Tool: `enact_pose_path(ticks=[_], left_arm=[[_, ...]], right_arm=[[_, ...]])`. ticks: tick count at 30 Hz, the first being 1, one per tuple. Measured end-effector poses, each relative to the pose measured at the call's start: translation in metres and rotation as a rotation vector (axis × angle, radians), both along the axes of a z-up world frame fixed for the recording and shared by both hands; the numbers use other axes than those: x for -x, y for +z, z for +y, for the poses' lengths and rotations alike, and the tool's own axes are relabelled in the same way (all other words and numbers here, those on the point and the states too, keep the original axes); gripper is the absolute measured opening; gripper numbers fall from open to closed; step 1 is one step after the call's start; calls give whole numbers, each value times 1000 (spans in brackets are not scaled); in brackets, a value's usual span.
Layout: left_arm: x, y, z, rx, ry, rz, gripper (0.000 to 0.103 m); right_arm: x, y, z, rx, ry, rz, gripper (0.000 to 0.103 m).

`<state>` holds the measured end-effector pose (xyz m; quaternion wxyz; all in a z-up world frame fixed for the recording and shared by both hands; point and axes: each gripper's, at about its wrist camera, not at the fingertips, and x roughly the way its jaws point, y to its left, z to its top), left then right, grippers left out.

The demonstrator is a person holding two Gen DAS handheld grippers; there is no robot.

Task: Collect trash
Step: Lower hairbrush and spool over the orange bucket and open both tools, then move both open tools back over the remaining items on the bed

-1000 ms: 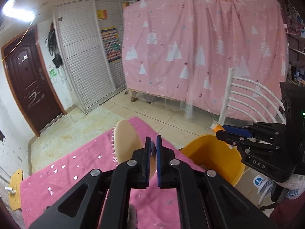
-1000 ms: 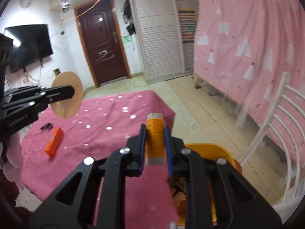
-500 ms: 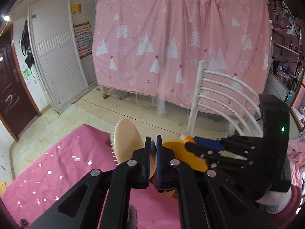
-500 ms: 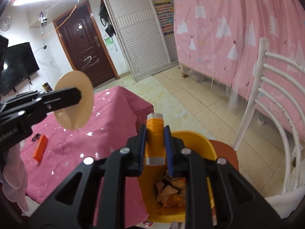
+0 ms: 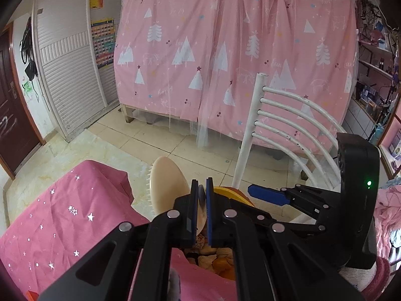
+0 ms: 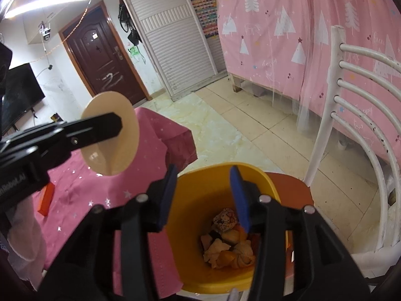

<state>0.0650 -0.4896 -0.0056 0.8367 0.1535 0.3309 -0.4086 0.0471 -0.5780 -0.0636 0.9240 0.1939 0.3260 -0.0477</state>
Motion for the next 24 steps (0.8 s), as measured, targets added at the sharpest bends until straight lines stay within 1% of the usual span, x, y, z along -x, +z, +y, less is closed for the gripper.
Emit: enact_pose_path(ticks=[6,7,9,10,11,13,19,24], left_arm=[[-1,4,2,28,-10,14,1],[0,4,2,34,-13,17,2],[0,6,4,47,-17,16,9],[0,7,5,53,-20,20,22],[0,7,5,58,-19,22,43],[1,9,7,64,-9,9,62],[2,15,16,72,9,0,64],[4,23,30,94,25,-3,64]], right_arm=[[1,2,-4,5,-13,-5,42],[2,2,-5,4,-16,-6,42],[3,2,-6,4,-18,-7,42],[3,2,-7,3,-19,-7,42],[3,2,-7,4,-20,-8,42],[3,2,-7,4,-19,-9,42],[3,3,-1,15,-4,-12,42],[2,12,14,39,25,-31,42]])
